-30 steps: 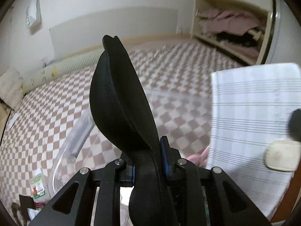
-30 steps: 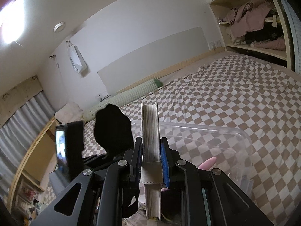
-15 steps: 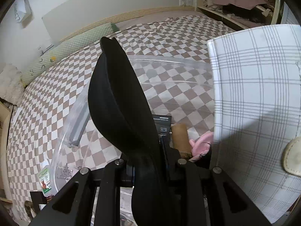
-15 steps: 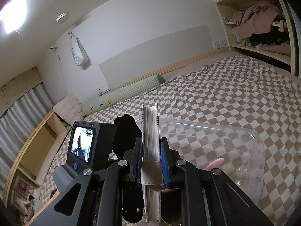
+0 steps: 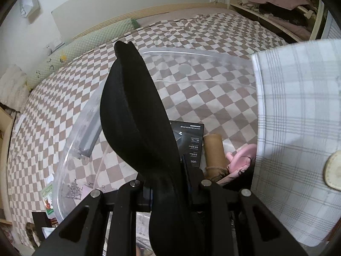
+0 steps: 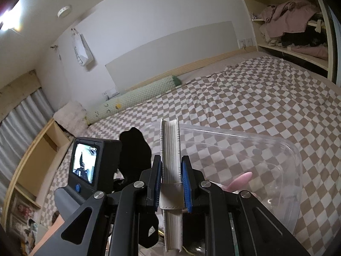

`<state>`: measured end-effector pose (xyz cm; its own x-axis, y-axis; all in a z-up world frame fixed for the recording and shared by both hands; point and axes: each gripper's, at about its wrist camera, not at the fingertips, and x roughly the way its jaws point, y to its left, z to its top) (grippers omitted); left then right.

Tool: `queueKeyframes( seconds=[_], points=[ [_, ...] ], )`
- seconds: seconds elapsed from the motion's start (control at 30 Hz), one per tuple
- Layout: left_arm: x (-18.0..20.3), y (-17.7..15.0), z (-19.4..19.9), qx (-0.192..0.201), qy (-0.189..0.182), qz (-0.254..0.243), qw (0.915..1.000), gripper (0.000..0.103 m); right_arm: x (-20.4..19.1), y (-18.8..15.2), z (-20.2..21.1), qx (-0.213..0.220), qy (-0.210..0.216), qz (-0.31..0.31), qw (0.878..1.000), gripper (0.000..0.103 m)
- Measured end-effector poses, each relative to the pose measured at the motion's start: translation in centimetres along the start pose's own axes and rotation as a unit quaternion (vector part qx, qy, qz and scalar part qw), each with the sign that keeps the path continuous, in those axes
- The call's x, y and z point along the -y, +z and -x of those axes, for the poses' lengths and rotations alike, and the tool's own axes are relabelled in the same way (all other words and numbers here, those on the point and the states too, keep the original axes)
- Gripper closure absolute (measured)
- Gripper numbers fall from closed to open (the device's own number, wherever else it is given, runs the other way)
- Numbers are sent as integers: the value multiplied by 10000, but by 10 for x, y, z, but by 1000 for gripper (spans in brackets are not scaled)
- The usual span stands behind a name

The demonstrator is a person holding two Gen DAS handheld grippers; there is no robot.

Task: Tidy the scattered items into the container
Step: 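Carry the plaid notebook and black pouch up and over the clear box with both tools, then lower the notebook and pouch into the clear box and open both tools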

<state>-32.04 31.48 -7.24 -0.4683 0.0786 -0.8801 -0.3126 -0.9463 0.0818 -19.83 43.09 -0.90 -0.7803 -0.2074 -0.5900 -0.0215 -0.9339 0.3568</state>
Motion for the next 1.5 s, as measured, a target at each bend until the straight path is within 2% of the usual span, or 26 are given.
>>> queueKeyframes(
  seconds=[0.3,0.4,0.6,0.83,0.9,1.0,1.13,1.2,1.23,1.27,1.3,1.33,1.37,1.4,1.5],
  points=[
    [-3,1,-6,-33,20,21,10000,82,6,-16,-35,-890,-196,-33,9958,83],
    [-3,2,-7,-46,21,14,10000,82,8,-16,-39,-985,-111,-134,9950,83],
    [-3,4,-7,-27,152,-35,9999,82,16,-1,-14,-570,-140,-436,9973,83],
    [1,13,5,217,559,-299,9977,82,30,1,-17,-723,-25,-847,9938,83],
    [3,17,10,304,729,-406,9960,82,28,2,-17,-730,-10,-851,9937,83],
    [12,21,13,395,1214,-816,9885,82,25,4,-15,-691,18,-833,9941,83],
    [20,20,8,275,1490,-1146,9818,82,27,5,-10,-657,59,-836,9943,83],
    [23,18,2,224,1655,-1318,9771,76,28,5,-8,-642,59,-834,9944,83],
    [22,18,0,215,1653,-1293,9775,76,29,6,-7,-636,56,-839,9944,83],
    [21,18,-2,208,1640,-1255,9782,71,30,6,-7,-631,56,-848,9944,83],
    [20,18,-4,200,1626,-1216,9790,54,30,7,-6,-629,65,-850,9944,83],
    [19,19,-5,208,1608,-1160,9799,40,30,7,-6,-629,67,-844,9944,83],
    [19,19,-5,235,1614,-1098,9805,15,30,7,-5,-629,69,-838,9945,83],
    [20,20,-4,265,1623,-1037,9809,10,30,8,-5,-623,68,-833,9946,83],
    [19,21,-2,286,1547,-968,9828,10,31,8,-5,-612,79,-842,9945,83]
  ],
)
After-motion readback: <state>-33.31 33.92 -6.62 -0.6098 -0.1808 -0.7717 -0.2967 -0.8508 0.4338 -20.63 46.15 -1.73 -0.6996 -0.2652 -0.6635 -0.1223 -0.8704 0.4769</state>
